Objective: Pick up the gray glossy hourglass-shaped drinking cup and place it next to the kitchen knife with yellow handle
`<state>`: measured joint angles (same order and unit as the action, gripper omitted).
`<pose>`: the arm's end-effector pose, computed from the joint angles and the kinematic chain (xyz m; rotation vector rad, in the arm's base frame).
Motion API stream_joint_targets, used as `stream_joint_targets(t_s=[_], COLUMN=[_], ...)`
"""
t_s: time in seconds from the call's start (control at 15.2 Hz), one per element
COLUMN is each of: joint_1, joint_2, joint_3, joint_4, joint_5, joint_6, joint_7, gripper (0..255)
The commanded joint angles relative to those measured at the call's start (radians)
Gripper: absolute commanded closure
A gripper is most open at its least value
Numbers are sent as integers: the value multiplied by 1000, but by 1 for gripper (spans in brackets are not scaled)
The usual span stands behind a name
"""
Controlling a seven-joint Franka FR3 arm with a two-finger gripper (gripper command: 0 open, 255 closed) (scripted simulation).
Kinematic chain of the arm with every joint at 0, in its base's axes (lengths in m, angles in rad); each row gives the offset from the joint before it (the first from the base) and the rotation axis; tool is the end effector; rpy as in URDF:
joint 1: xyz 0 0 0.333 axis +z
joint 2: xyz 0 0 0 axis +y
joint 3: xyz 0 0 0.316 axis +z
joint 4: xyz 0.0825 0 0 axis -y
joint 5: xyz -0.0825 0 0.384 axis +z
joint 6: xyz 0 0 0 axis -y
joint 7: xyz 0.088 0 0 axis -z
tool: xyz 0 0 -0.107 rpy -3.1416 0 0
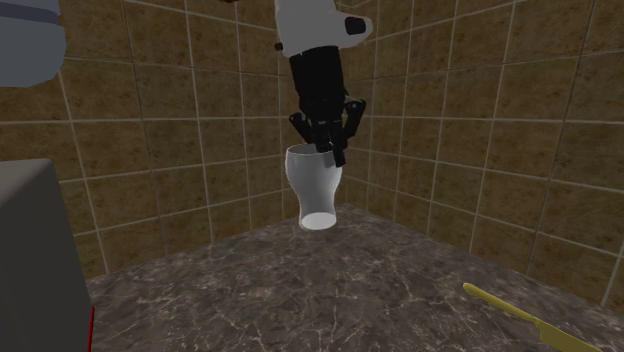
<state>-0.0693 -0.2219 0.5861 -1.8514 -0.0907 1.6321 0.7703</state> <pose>0.4240 0.2607 0.5943 2.9223 -0.3818 0.1468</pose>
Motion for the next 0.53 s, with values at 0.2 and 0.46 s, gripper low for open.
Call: stream_joint_targets(t_s=[0.2, 0.46], joint_1=[-16, -26], joint_2=[-163, -260], joint_3=[-116, -204], joint_4=[-155, -252], joint_5=[48, 52], joint_6=[28, 43], joint_7=[-154, -259], gripper=[255, 255])
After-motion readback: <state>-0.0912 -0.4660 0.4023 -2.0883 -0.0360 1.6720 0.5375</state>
